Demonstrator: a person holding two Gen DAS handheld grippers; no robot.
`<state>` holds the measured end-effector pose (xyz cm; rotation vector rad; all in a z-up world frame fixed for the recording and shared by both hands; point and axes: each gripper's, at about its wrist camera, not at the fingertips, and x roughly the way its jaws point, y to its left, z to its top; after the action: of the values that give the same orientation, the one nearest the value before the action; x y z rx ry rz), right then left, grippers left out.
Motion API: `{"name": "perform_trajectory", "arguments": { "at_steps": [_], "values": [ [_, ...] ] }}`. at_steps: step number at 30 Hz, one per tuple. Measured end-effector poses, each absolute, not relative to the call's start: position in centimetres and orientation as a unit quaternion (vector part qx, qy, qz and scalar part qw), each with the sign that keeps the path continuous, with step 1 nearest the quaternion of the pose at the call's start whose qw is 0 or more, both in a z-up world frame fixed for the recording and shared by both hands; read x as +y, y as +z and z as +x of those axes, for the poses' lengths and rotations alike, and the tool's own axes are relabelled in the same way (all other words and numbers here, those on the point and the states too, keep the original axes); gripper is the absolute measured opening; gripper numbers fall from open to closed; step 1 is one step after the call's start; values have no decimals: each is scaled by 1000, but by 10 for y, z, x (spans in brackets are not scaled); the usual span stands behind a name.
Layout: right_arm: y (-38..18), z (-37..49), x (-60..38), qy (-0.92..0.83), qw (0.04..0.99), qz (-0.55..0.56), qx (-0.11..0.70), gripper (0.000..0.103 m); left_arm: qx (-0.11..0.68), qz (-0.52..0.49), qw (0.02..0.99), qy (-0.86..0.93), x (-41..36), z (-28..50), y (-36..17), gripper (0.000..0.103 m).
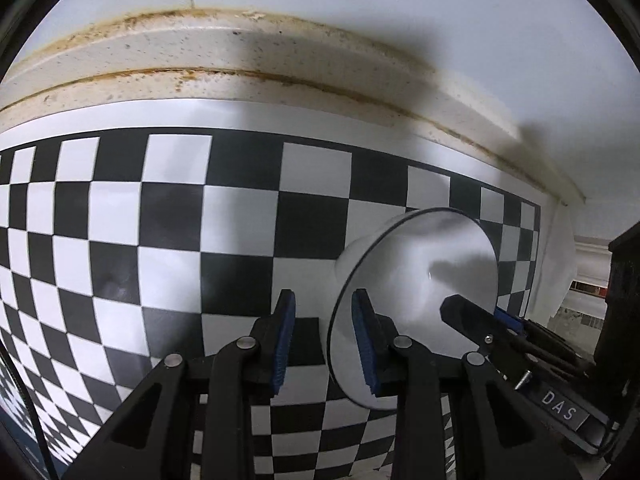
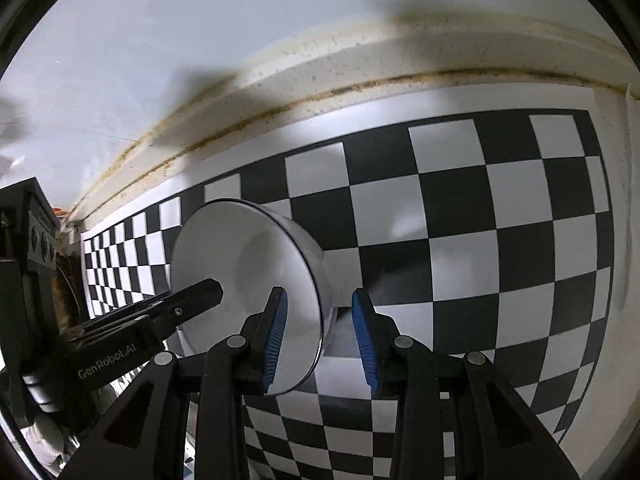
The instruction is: Organize plates and bowls
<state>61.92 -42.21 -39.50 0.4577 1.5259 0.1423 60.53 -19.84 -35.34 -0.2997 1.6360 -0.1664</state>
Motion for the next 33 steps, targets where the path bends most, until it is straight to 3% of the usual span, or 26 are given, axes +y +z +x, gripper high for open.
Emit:
{"name": "perform_trajectory", "arguments": {
  "at_steps": [4, 8, 21, 33],
  "values": [
    [-403, 623, -419, 61, 695, 203, 688, 16, 720, -130, 676, -88, -203, 606, -352, 16],
    [-401, 622, -413, 55, 701, 184, 687, 11, 717, -109, 683, -89, -208, 605, -347, 16],
    [-384, 608, -397, 54, 710, 175, 680, 10, 701, -83, 702, -100, -215, 593, -321, 16],
    [-321, 577, -385, 57, 738, 178, 648, 10, 668, -67, 730, -124, -210, 567, -263, 16]
  ]
}}
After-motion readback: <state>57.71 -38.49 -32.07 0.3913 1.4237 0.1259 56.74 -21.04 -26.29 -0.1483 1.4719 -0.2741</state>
